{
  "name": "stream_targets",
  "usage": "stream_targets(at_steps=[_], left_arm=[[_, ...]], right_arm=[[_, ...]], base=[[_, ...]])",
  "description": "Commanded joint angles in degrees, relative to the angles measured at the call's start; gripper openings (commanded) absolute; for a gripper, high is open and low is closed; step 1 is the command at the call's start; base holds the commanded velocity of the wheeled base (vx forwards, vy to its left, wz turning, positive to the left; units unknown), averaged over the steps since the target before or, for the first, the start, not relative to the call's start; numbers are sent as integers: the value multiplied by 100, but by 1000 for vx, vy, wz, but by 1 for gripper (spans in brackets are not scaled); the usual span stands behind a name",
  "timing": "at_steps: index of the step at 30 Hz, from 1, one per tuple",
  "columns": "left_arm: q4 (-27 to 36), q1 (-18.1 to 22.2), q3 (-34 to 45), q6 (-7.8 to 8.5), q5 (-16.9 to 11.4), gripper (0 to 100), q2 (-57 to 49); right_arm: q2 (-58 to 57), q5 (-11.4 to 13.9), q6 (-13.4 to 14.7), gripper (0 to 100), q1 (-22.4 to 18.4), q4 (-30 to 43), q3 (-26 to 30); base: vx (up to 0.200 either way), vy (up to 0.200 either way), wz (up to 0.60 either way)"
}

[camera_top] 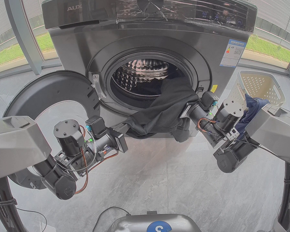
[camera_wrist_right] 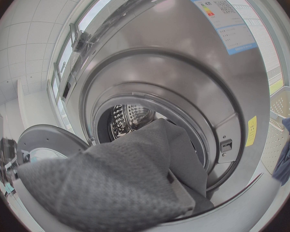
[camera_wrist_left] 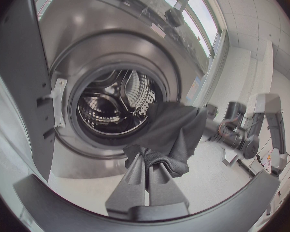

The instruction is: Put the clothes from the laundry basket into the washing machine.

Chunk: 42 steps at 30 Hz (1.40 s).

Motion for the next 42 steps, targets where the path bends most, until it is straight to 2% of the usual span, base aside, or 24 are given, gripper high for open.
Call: stream_targets(at_steps=[1, 11, 12, 19, 24, 30, 38, 42], left_arm=[[-8, -34, 17, 93, 3, 0, 579], [-8, -51, 69, 58, -32, 0, 517], [-8, -51, 166, 58, -32, 100, 517], [1, -131, 843, 111, -32, 100, 561], [1, -333, 1370, 515, -93, 100, 587], [1, -570, 1660, 691, -269, 100, 728], [-8, -605, 825, 691, -234, 100, 297], [1, -623, 737, 691, -234, 100, -142]], right_arm=[[-324, -2, 4, 0, 109, -58, 194], [-341, -11, 13, 0, 171, -58, 229], [-341, -11, 13, 0, 171, -58, 220], [-359, -28, -5, 0, 171, -58, 141], [-368, -37, 4, 0, 188, -58, 106], [-368, -160, 39, 0, 241, -58, 150], [-324, -169, 48, 0, 294, -58, 194], [-297, -177, 48, 0, 320, -58, 194]], base=[[0, 0, 0], [0, 0, 0], [0, 0, 0], [0, 0, 0], [0, 0, 0], [0, 0, 0], [0, 0, 0], [0, 0, 0]])
